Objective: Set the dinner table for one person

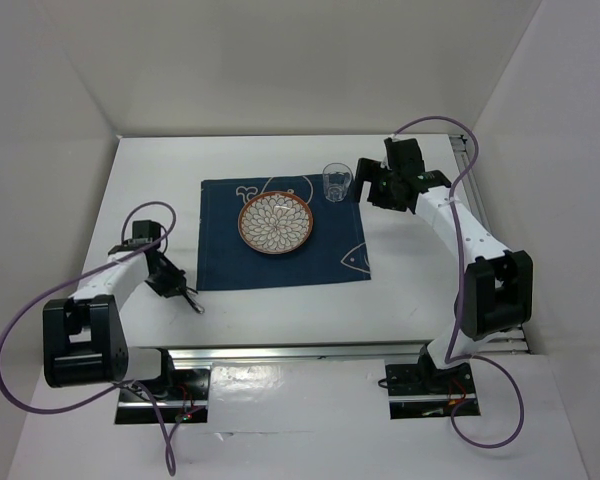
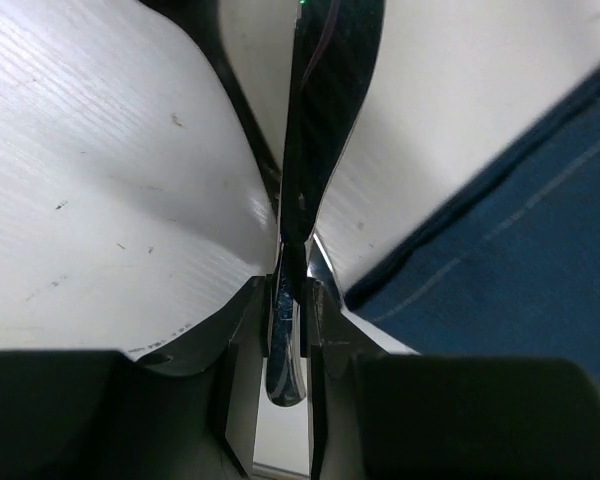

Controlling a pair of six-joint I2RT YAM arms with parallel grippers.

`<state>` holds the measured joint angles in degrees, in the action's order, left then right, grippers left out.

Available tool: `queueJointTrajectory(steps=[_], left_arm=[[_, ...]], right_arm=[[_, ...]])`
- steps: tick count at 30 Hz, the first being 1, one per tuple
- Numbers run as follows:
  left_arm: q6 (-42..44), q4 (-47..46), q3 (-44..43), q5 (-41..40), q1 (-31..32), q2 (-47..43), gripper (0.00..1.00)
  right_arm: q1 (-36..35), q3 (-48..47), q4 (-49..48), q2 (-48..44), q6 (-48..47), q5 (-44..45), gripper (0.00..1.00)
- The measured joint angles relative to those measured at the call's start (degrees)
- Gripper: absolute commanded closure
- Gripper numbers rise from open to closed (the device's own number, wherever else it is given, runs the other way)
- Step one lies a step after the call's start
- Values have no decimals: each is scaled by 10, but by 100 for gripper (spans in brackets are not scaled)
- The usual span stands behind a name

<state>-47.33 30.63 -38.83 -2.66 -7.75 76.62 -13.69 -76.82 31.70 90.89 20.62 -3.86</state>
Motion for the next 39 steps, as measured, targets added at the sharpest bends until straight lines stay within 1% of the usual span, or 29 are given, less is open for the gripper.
queueJointTrajectory(steps=[6,10,14,18,21,24,27,30,34,39], left_arm=[[35,54,-70,8,10,-39,100],[54,64,-108,13,33,-76,100],[69,73,-133,23,100,-86,100],[75,89,-180,44,195,-59,100],[78,90,-230,46,264,-20,100],[74,88,-289,47,339,37,100],[61,83,-355,45,407,104,100],[42,79,-430,45,459,181,100],[2,71,-509,40,492,278,100],[-41,73,-581,14,507,374,100]], right_arm=[[-4,2,0,0,5,0,0],[-13,4,0,0,9,0,0],[-16,6,2,-2,13,1,0],[-2,38,10,-33,16,-17,0],[18,83,22,-90,27,-31,0],[37,123,40,-170,43,-43,0],[42,127,48,-223,53,-47,0],[43,127,59,-253,57,-42,0],[50,127,80,-278,64,-28,0],[58,124,104,-300,68,-17,0]])
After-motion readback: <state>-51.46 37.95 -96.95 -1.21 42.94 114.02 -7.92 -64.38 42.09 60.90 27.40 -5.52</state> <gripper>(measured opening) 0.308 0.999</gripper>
